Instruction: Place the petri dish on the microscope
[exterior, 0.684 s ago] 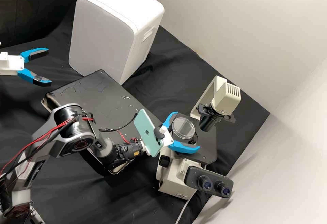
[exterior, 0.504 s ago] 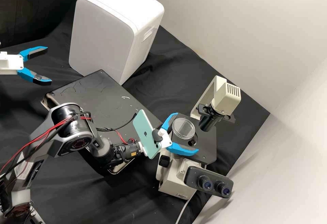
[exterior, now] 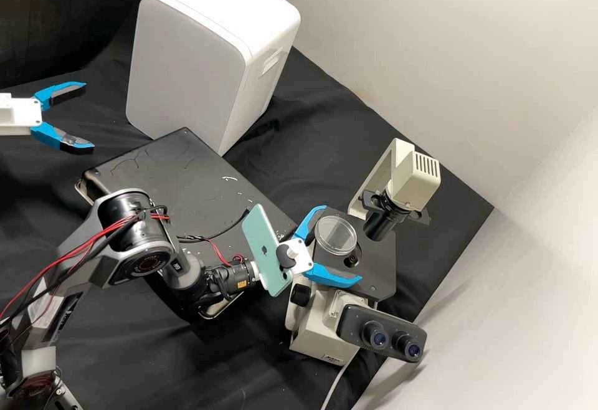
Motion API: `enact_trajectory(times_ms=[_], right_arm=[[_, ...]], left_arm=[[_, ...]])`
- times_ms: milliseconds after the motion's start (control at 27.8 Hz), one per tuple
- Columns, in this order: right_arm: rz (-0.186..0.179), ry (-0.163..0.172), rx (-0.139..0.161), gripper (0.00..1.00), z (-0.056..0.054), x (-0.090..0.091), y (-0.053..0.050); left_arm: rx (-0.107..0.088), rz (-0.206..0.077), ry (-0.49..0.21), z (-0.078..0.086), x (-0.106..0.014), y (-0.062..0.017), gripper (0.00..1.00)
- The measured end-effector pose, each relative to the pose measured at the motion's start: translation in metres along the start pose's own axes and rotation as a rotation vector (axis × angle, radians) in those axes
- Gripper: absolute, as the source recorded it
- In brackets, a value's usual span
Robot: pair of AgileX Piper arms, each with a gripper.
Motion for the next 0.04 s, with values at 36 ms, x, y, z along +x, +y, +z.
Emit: enact_trajectory(times_ms=[36], right_arm=[[0.001, 0.002, 0.0, 1.0, -0.0002, 0.0, 0.0001]], left_arm=[[-0.002, 0.0, 0.003, 0.0, -0.0001, -0.0001, 1.0]])
